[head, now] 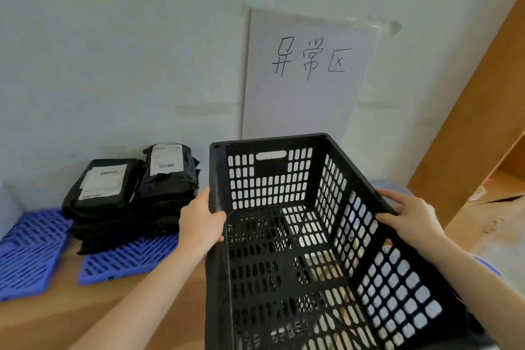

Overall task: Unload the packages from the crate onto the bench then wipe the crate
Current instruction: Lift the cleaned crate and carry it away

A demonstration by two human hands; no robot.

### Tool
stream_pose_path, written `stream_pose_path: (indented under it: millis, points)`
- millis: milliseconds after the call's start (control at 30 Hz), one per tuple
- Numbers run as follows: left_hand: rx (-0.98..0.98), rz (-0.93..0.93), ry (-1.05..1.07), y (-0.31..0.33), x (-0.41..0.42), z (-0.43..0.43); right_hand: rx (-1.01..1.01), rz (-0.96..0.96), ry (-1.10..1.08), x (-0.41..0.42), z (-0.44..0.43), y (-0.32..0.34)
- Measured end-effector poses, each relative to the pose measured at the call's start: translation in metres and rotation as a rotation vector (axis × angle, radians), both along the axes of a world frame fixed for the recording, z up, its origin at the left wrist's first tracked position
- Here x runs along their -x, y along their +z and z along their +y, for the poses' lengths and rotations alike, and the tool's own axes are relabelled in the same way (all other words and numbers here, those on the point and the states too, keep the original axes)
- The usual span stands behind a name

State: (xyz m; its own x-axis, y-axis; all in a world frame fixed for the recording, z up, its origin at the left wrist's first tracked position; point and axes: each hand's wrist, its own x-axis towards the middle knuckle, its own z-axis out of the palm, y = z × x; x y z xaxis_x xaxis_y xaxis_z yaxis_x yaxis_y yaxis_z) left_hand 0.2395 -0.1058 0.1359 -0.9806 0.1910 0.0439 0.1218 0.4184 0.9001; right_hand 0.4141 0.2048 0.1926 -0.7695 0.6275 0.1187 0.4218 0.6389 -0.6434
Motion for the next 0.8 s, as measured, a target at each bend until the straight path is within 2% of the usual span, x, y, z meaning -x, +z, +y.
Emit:
stream_pose_path:
  millis: [400,800]
  points:
    - [0.088,-0.141,0.068,-0.082,0.135,0.073,-0.001,-0.140,0.009,0.161,0.079,-0.097]
    - [0.216,-0.202,0.261,-0.171,0.196,0.120,0.212,-0.191,0.048,0.249,0.137,-0.196]
